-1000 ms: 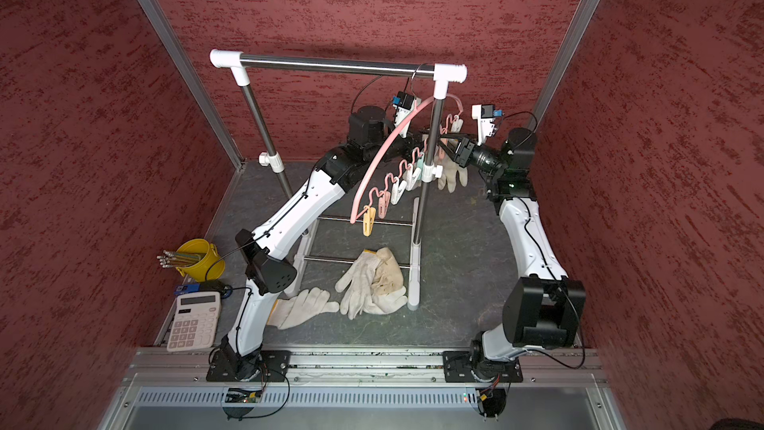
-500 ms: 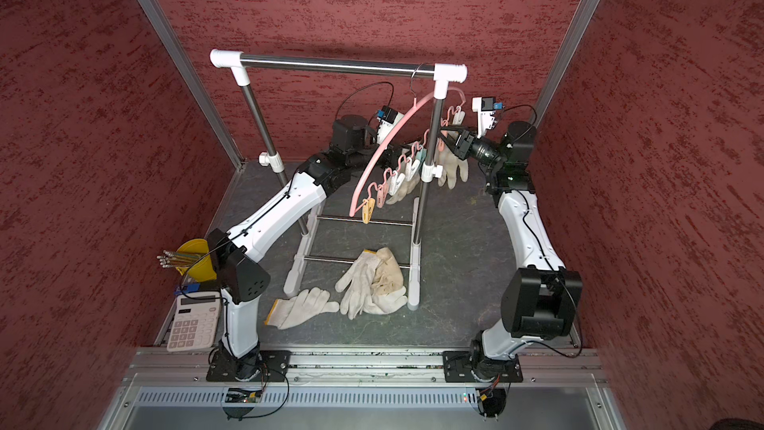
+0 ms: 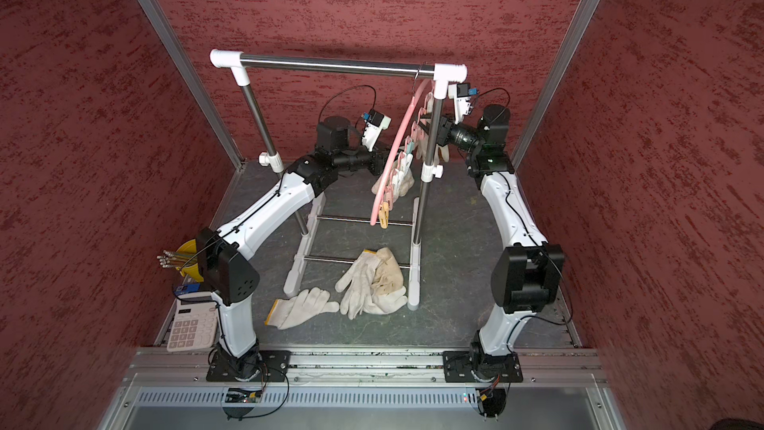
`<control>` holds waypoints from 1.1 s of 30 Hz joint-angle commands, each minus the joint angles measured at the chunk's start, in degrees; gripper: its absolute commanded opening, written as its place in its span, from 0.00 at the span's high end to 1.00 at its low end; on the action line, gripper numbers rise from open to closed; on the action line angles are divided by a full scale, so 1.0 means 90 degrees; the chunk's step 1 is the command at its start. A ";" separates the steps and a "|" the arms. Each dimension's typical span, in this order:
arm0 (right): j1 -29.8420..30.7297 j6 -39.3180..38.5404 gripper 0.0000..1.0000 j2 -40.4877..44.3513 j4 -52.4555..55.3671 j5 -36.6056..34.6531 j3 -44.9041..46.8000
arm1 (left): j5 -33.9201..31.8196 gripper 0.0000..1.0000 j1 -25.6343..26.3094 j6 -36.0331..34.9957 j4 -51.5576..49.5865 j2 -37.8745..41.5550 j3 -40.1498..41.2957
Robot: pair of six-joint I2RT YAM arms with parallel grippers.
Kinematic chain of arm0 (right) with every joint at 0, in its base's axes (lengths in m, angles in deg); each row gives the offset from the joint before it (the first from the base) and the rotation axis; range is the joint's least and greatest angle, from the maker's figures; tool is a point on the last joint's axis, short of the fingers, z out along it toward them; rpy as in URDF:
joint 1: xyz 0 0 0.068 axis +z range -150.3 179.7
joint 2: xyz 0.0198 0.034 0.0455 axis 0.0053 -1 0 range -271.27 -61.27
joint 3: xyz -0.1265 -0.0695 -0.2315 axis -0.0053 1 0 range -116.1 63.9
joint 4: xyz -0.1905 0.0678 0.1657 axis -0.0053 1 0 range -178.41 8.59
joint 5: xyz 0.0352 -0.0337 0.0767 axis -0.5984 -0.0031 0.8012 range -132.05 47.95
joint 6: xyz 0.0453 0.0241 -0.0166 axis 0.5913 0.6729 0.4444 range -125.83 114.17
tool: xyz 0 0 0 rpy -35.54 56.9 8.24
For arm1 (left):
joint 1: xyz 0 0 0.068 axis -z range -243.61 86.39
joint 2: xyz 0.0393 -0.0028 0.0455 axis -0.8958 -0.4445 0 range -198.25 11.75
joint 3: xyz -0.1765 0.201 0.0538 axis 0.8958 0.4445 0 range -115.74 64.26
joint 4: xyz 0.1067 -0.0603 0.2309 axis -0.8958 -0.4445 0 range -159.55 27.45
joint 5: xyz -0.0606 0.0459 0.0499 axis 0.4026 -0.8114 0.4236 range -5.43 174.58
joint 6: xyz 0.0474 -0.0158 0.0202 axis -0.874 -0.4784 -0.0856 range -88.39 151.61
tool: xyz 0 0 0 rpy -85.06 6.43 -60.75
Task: Clip the gloves onto a hanger to dry
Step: Open the clamp at the hanger, then clamp the glove onto the hanger.
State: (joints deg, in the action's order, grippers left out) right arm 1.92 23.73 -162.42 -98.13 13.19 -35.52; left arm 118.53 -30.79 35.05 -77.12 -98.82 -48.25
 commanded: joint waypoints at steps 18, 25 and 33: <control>0.0641 -0.0477 0.82 -0.0690 0.0400 -0.0389 -0.0390 | 0.0542 1.00 -0.0826 -0.0814 -0.0211 0.0391 0.0656; 0.0734 -0.0468 0.83 -0.0900 0.0382 -0.0381 -0.0520 | 0.1016 1.00 -0.0894 -0.0871 -0.0387 0.0158 0.0340; 0.0856 -0.0470 0.84 -0.1040 0.0469 -0.0447 -0.0648 | 0.1311 1.00 -0.0873 -0.0534 -0.0222 -0.0065 -0.0222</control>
State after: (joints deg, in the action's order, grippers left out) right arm 9.46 19.53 -168.40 -98.28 12.58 -40.85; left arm 127.99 -38.83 28.67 -80.92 -98.51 -48.38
